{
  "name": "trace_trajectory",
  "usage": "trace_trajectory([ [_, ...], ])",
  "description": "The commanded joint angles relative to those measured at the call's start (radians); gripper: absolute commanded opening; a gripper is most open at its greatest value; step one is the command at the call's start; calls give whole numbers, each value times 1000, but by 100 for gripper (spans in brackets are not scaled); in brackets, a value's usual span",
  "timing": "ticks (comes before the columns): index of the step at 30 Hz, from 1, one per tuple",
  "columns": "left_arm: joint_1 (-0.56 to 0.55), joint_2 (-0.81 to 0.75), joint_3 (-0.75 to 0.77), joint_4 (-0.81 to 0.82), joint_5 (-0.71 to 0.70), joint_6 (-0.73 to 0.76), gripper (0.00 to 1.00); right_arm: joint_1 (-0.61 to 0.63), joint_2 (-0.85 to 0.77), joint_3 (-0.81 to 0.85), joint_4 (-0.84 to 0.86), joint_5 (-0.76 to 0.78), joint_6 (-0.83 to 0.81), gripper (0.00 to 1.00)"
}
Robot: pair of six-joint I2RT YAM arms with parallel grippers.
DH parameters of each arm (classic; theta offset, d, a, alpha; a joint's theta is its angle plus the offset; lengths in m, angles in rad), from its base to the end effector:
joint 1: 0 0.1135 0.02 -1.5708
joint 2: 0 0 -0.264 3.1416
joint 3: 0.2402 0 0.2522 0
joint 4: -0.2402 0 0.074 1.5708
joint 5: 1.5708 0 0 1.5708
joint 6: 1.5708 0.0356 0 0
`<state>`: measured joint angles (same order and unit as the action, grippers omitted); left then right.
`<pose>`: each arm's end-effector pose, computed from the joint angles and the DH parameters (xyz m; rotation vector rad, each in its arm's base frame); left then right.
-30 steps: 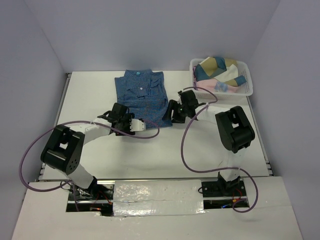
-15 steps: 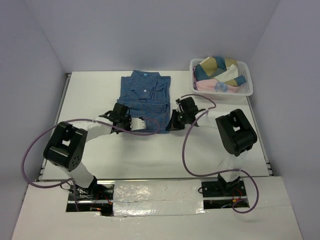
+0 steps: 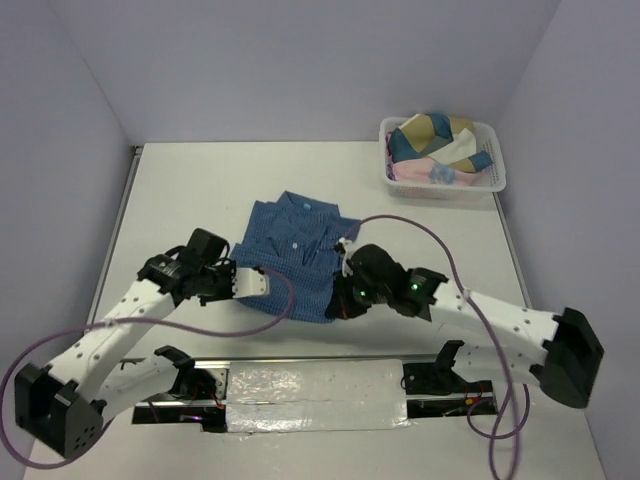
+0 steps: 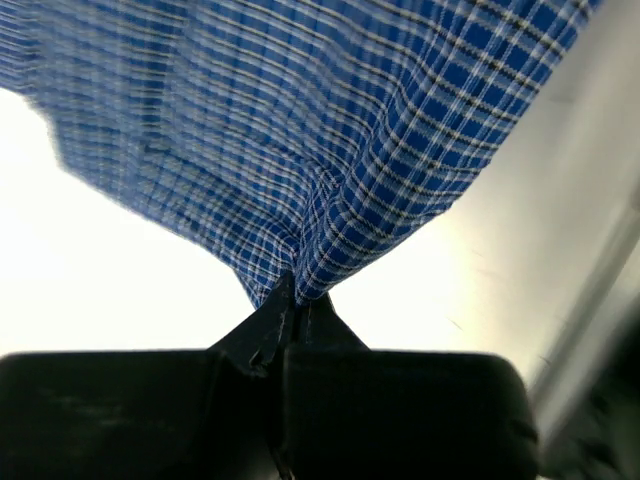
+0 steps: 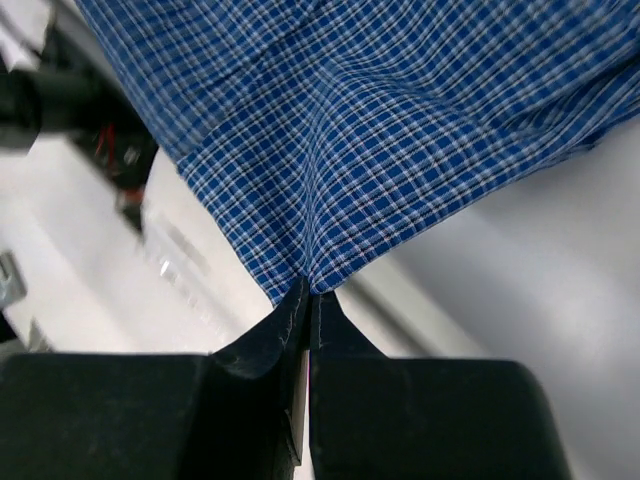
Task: Fold and stack the long sleeve shirts
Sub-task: Fold the shirt
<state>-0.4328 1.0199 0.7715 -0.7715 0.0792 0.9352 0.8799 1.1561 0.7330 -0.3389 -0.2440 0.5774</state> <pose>0.1725 -0.0828 0.2431 1.6576 1.9873 0.0825 0.1464 0.1906 0.2343 -0.5120 2.4791 0.9516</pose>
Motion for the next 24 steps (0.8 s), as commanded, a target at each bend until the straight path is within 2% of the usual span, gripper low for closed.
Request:
trace_trajectory([
  [1,-12,-130,135,-340,121,-21,0,132,-154,-17,-184,115,125,0],
  [4,-17,-174,269,-412,212,-70,0,235,-220,2,-236,124,194,0],
  [9,-17,-104,377,-365,225,-197,0,238,-249,94,-325,170,181,0],
  [12,-17,11,420,-309,199,-243,0,137,-248,167,-351,181,110,0],
  [13,-15,69,439,-292,183,-249,0,48,-242,183,-341,160,86,0],
  [15,-11,121,459,-232,142,-262,0,-54,-211,181,-280,48,4,0],
  [16,5,170,466,-213,133,-260,0,-143,-173,178,-261,16,-16,0],
  [19,64,277,511,-141,126,-268,0,-252,-87,193,-226,-75,-83,0],
  [24,143,448,636,-115,149,-285,0,-400,117,239,-138,-175,-148,0],
])
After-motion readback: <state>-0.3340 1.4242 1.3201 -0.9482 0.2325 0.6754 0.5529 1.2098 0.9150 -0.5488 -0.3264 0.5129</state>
